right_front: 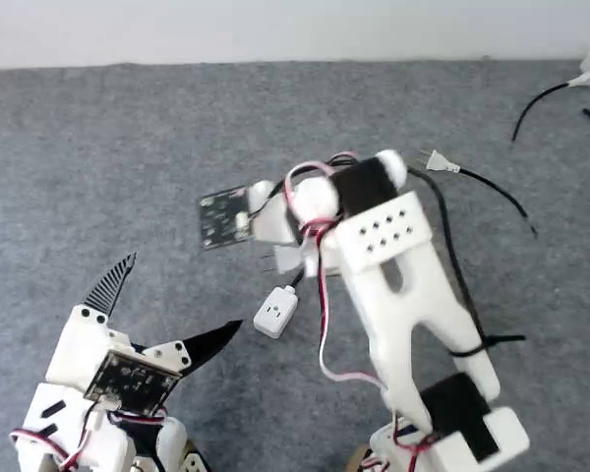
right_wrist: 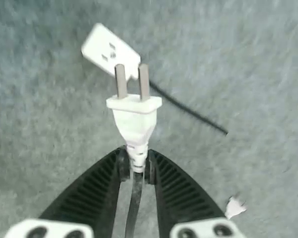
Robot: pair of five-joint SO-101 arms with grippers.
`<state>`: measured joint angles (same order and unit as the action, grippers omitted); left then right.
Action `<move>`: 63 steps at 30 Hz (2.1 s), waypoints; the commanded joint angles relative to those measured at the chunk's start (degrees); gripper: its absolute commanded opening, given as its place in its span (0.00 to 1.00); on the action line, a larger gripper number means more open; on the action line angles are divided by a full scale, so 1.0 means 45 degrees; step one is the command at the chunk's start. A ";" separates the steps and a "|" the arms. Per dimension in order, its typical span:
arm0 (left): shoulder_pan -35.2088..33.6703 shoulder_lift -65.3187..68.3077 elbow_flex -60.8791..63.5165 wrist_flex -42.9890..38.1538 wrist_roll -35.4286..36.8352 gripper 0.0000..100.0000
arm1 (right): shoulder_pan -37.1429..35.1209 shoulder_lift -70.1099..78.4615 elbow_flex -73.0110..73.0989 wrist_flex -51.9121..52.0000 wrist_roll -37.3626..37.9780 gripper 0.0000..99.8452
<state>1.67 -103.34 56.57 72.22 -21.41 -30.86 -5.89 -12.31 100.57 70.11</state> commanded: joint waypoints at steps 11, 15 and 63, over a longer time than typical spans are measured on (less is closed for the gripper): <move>0.0254 -0.0156 0.0361 -0.1895 0.0156 0.50 | -0.2120 -0.1944 -0.0703 0.0498 -0.0957 0.01; 0.0254 -0.0156 0.1045 -0.2422 0.0156 0.50 | -0.2256 -0.2413 -0.0703 0.0498 -0.1231 0.01; -0.0547 -0.0156 -0.0889 -0.2716 0.1582 0.50 | -0.2159 -0.3839 -0.1192 0.0498 -0.1582 0.01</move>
<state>-1.49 -103.34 54.02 59.91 -15.08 -39.91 -21.71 -14.68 100.66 63.78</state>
